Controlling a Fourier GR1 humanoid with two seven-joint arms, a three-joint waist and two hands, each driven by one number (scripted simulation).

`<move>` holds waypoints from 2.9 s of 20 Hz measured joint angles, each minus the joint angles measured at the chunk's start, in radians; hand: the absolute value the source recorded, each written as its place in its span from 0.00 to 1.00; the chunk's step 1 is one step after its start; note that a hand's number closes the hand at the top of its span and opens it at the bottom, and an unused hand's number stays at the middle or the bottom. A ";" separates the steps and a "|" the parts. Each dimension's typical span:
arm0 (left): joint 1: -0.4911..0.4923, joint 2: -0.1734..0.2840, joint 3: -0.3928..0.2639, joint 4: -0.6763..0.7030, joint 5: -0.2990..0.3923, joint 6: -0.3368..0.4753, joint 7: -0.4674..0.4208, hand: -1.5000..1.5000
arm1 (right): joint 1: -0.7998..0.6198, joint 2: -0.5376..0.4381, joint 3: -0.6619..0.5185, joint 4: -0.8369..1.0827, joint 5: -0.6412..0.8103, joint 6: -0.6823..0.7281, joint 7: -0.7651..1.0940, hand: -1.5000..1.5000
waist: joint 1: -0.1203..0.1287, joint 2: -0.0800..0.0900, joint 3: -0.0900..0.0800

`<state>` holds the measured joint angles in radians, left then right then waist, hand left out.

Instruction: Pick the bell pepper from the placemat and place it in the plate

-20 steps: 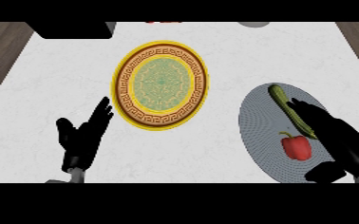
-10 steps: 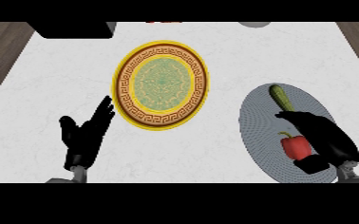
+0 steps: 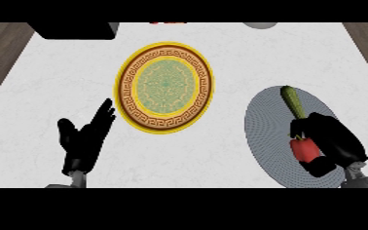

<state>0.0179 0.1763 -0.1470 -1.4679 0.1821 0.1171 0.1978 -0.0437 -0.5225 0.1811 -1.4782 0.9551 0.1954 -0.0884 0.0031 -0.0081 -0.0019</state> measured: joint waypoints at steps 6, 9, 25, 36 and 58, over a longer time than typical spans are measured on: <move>0.011 -0.010 0.002 -0.005 -0.007 -0.006 -0.005 0.50 | 0.007 0.128 0.019 -0.124 0.012 -0.094 0.045 1.00 | -0.004 0.000 0.002; 0.001 -0.011 -0.006 -0.002 -0.009 -0.013 -0.004 0.50 | -0.018 0.311 0.119 -0.166 0.064 -0.146 0.179 1.00 | 0.016 0.000 0.001; -0.025 -0.019 -0.035 0.018 -0.018 -0.030 0.014 0.50 | -0.214 0.518 0.427 -0.232 0.239 -0.599 0.859 1.00 | 0.073 -0.002 0.001; -0.036 -0.024 -0.037 0.012 -0.024 -0.023 0.028 0.50 | -0.396 0.516 0.490 -0.090 0.442 -0.820 1.156 1.00 | 0.076 0.007 0.002; -0.068 -0.031 -0.025 0.023 -0.025 -0.032 0.031 0.50 | -0.669 0.515 0.239 0.475 0.367 -1.009 1.243 0.00 | 0.081 0.029 0.006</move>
<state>-0.0498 0.1451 -0.1718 -1.4448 0.1575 0.0849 0.2291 -0.7128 -0.0071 0.4205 -1.0027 1.3223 -0.8132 1.1543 0.0842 0.0208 0.0046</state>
